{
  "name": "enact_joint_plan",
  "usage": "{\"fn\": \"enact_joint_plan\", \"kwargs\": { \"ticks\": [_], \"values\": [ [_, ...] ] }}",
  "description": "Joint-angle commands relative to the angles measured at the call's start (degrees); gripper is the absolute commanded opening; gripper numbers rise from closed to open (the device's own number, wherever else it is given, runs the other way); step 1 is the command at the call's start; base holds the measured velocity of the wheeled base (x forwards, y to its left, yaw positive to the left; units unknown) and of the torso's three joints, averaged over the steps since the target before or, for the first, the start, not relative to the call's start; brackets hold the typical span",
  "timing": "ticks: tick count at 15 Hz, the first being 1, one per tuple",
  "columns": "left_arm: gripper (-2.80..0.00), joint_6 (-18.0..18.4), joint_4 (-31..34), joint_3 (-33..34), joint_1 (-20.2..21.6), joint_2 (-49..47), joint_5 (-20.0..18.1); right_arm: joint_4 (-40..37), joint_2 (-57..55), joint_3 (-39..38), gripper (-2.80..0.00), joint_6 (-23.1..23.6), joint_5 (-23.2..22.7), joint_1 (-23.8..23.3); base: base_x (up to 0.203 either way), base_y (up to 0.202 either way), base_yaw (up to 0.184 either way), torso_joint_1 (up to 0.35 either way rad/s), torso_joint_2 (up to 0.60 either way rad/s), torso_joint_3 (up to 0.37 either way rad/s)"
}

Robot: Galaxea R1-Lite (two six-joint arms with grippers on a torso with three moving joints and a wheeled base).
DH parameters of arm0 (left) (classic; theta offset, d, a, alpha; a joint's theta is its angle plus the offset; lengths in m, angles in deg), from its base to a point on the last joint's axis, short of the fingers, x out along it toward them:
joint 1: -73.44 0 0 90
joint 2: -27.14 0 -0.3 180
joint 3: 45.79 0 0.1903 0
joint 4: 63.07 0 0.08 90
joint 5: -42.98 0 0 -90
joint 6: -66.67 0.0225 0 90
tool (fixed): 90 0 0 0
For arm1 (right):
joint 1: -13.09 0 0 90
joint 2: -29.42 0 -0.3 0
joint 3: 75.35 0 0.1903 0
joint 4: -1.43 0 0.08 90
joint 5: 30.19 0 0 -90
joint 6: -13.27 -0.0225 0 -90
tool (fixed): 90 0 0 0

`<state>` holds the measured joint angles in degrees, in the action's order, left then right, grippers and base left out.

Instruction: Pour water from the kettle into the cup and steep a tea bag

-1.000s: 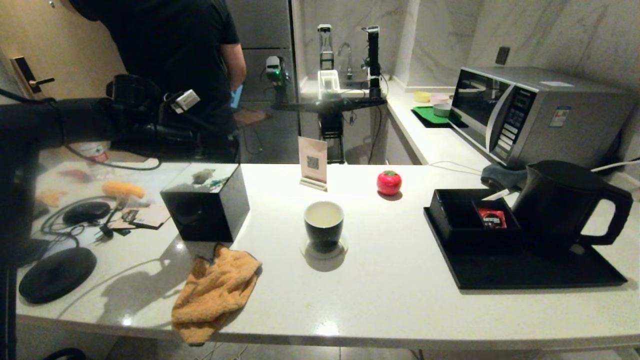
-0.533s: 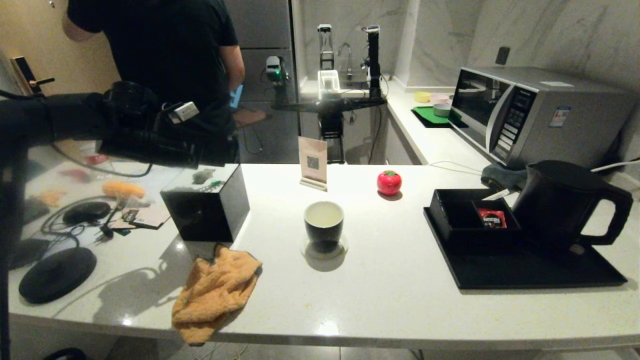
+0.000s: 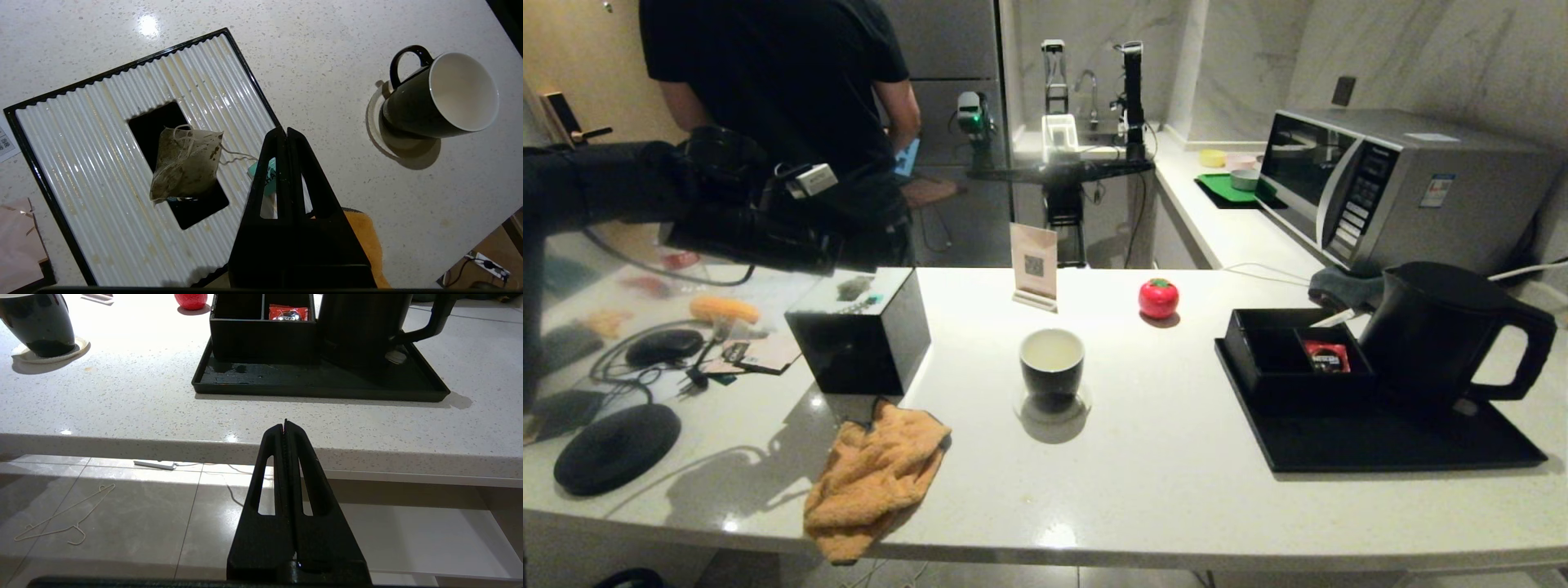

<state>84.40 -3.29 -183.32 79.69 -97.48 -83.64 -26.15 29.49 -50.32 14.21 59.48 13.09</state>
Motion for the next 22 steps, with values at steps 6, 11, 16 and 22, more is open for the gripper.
{"fn": "enact_joint_plan", "kwargs": {
  "ticks": [6,11,16,22],
  "values": [
    [-2.8,1.34,-0.03,-0.28,-0.01,-0.02,4.38,-0.01,-0.07,0.0,-2.8,0.03,-0.02,0.0,0.0,0.0,0.0,0.0,0.0,0.0],
    [-2.8,1.34,-0.47,-0.44,-0.01,-0.19,6.65,-0.01,-0.07,0.0,-2.8,0.03,-0.02,0.0,0.0,0.0,0.0,0.0,0.0,0.0],
    [-2.8,1.43,-2.77,-0.44,0.16,-1.63,8.41,-0.01,-0.07,0.0,-2.8,0.03,-0.02,0.0,0.0,0.0,0.0,0.0,0.0,0.0],
    [-2.8,1.43,-7.15,-0.44,0.18,-4.33,8.41,-0.01,-0.07,0.0,-2.8,0.03,-0.02,0.0,0.0,0.0,0.0,0.0,0.0,0.0]
  ]
}}
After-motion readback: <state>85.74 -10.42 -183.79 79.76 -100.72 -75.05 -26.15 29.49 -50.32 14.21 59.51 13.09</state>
